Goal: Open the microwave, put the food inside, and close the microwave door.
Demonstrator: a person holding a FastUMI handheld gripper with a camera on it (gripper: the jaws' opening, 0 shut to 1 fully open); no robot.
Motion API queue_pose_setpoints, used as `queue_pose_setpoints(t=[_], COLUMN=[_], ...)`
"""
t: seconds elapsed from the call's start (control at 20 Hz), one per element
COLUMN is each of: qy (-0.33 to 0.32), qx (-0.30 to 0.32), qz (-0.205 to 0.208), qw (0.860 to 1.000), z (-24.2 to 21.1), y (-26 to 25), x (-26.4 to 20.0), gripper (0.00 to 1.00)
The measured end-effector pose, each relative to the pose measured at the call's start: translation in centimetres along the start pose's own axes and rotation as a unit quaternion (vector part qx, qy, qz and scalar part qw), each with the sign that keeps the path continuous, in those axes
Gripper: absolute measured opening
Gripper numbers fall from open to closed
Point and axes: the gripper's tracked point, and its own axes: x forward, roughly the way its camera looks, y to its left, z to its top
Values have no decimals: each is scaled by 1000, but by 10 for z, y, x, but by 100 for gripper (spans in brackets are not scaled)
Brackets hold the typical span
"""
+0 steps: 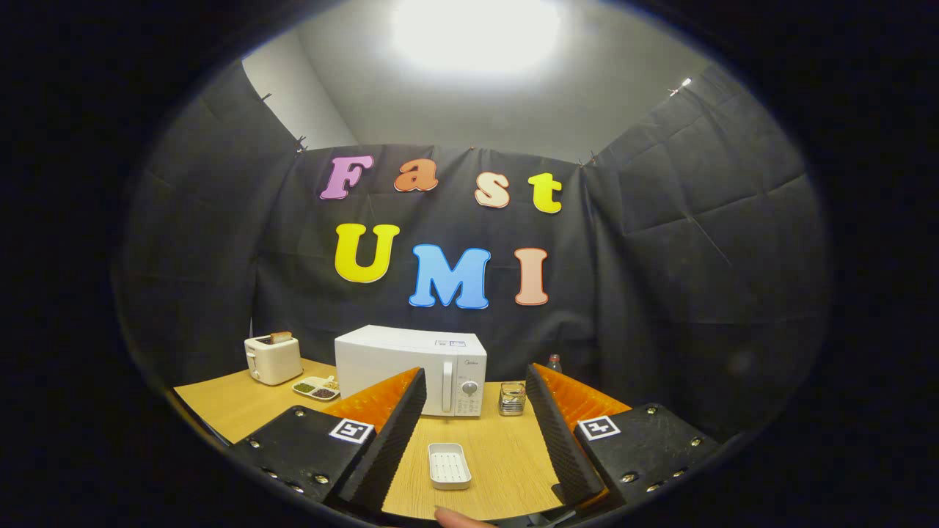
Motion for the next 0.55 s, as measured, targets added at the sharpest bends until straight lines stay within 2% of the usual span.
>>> queue_pose_setpoints(t=[0.1, 0.3, 0.55], qy=[-1, 7, 11], qx=[3, 38, 29], qz=[13, 61, 39], qw=[1000, 997, 999], z=[1, 1, -5], y=[8, 26, 13], x=[-4, -13, -7], gripper=[92, 93, 93])
